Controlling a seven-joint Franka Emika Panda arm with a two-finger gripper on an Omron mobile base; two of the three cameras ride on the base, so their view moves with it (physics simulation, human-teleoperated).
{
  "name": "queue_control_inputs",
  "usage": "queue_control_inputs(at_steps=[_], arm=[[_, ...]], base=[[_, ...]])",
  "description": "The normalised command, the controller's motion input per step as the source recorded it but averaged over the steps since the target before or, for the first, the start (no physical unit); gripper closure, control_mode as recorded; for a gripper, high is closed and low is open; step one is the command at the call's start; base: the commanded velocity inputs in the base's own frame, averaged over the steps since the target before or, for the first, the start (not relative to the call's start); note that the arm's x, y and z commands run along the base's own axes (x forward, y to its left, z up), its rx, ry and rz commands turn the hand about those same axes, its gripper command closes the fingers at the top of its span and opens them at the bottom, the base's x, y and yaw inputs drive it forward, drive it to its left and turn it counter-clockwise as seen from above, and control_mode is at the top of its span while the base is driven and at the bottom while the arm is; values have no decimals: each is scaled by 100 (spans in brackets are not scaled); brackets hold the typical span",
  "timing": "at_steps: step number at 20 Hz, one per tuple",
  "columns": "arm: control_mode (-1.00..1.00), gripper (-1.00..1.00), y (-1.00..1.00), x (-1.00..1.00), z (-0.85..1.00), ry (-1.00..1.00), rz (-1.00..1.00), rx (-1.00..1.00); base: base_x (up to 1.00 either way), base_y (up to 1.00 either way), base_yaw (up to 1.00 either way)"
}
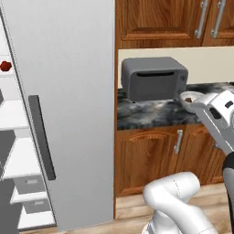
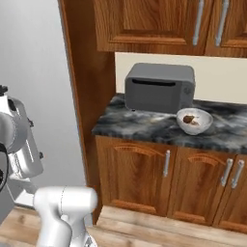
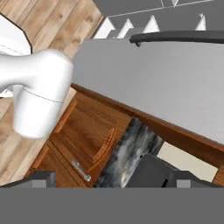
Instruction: Take the pear, bell pepper, and mushroom from the freezer and place them in the bowl on the counter.
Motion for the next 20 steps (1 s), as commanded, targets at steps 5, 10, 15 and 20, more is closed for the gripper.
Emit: queue_control_inputs(at_steps=[5,10,15,20], arm=[[100,-100,0,0,0,0,0,0],[100,-100,0,0,0,0,0,0],[100,-100,0,0,0,0,0,0],[100,-100,0,0,0,0,0,0]], base=[[36,100,8],[48,99,9],[59,57,6],[64,31,6]])
